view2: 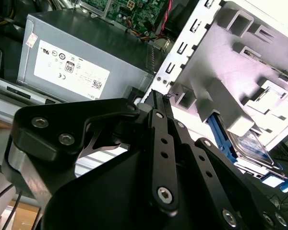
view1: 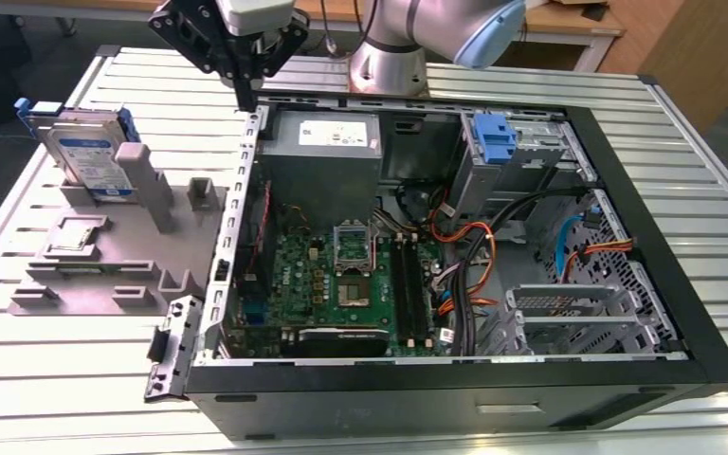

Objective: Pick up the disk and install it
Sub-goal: 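Reach for the disk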

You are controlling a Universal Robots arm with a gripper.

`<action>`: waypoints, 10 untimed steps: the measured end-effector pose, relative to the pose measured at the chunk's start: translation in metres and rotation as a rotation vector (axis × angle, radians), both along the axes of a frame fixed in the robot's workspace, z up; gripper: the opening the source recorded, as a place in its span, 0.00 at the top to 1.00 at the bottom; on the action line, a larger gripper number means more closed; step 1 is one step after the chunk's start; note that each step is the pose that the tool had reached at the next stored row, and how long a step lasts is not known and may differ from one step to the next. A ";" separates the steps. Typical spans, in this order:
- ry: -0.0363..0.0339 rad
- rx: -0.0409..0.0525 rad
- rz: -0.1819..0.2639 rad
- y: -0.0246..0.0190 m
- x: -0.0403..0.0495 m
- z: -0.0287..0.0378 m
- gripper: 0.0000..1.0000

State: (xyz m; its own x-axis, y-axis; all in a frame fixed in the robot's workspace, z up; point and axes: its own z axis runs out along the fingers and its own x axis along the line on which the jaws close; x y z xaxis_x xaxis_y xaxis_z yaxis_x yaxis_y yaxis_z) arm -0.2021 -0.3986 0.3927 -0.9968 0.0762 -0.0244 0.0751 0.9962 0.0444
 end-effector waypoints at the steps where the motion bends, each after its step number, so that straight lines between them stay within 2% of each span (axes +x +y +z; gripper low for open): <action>1: 0.0001 -0.0001 0.000 0.0000 -0.0001 0.0001 0.89; 3: 0.0000 -0.0001 0.000 0.0000 -0.0114 -0.0001 0.89; 10: 0.0000 0.0000 0.000 0.0000 -0.0124 -0.0002 0.89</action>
State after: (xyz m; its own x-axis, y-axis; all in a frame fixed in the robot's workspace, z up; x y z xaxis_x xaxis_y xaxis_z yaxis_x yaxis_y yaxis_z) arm -0.2145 -0.3987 0.3926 -0.9968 0.0762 -0.0244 0.0751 0.9962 0.0444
